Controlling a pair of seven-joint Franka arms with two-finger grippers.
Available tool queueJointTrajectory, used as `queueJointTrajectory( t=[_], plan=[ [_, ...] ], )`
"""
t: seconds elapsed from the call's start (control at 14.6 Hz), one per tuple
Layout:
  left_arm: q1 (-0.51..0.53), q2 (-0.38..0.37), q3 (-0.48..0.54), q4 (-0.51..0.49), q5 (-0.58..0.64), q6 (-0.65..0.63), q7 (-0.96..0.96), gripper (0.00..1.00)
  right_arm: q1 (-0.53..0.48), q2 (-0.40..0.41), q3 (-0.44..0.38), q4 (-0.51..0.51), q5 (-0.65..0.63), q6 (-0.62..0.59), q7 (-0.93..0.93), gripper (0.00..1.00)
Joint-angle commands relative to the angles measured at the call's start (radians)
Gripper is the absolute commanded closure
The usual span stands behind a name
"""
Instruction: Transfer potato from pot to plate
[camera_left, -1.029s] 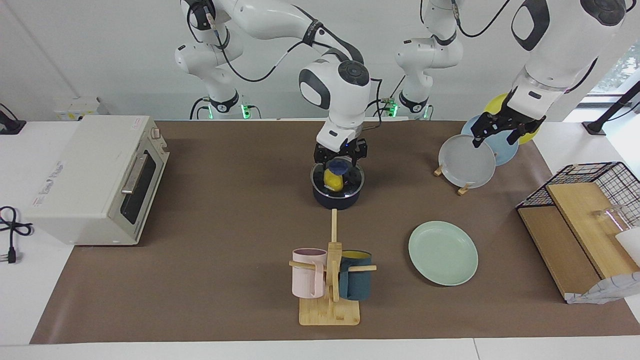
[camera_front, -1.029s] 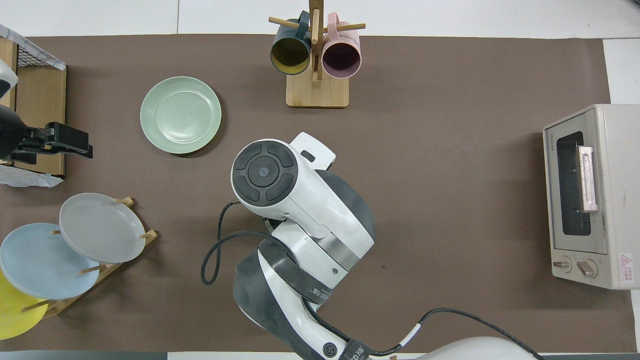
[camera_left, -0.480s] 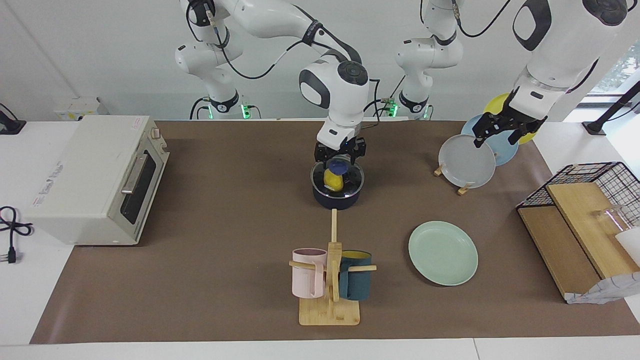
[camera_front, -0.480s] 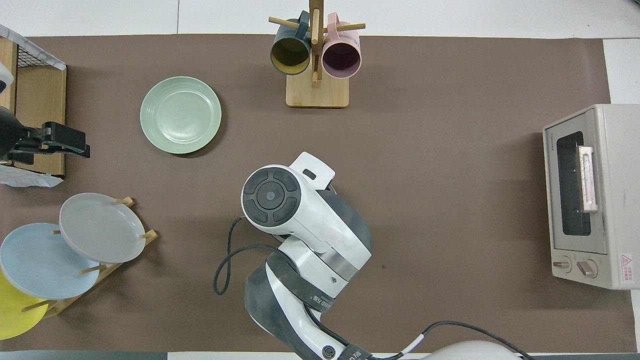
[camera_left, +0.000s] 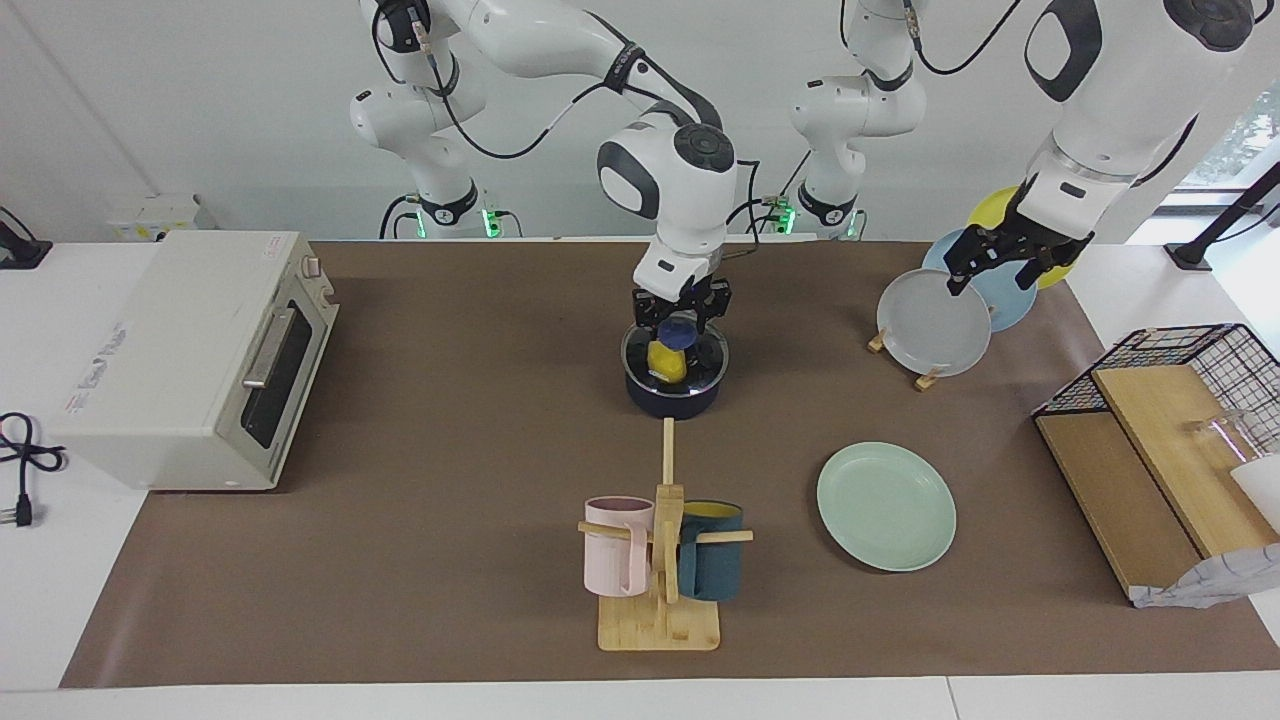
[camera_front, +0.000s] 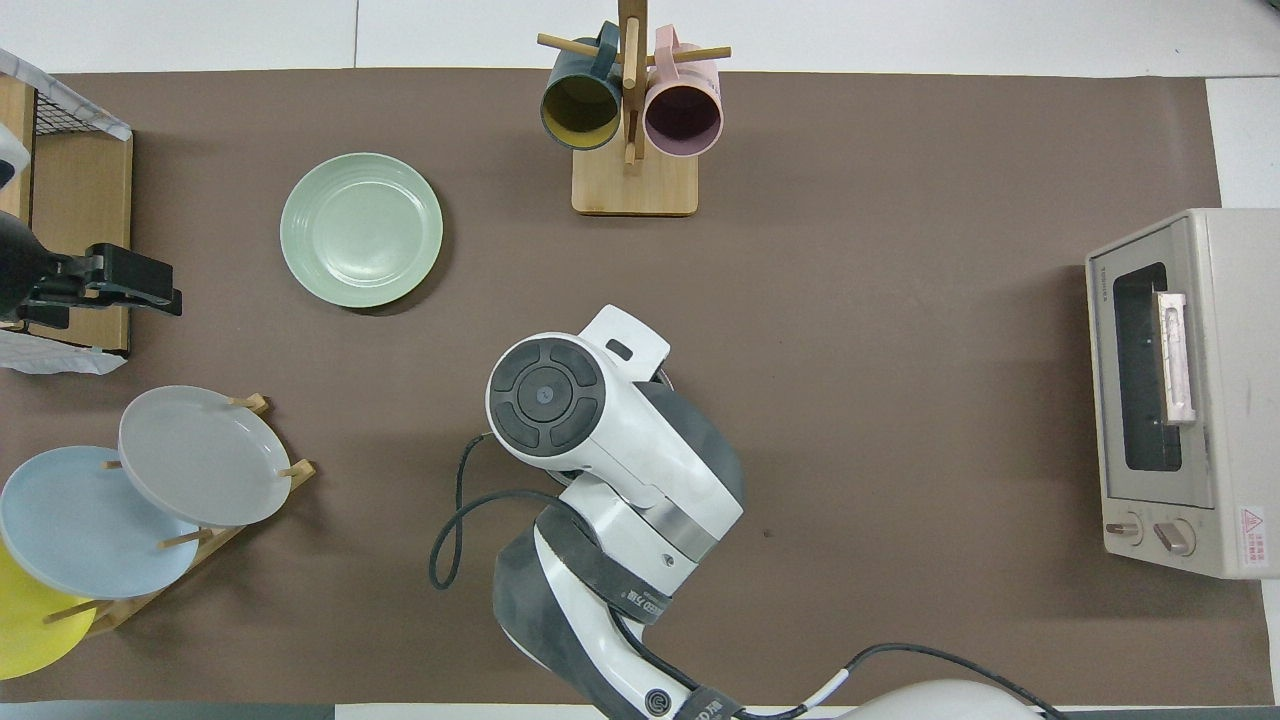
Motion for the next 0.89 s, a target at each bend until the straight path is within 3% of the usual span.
queueJointTrajectory(
  t=[0.0,0.14,0.62,0.82],
  plan=[
    [-0.003,-0.018,0.0,-0.02,-0.003,0.015,-0.004,0.0,-0.004,-0.038,0.003,-0.065,-0.013,0.047,0.012,0.22],
    [-0.003,-0.018,0.0,-0.02,-0.003,0.015,-0.004,0.0,-0.004,-0.036,0.005,-0.065,-0.013,0.047,0.01,0.23],
    [-0.005,-0.016,0.0,-0.02,-0.005,0.044,0.001,0.0,-0.013,-0.035,0.003,-0.056,-0.006,0.046,0.006,0.72],
    [-0.005,-0.016,0.0,-0.02,-0.003,0.049,0.004,0.0,-0.019,-0.035,0.003,-0.032,-0.007,0.026,0.003,0.73]
  ],
)
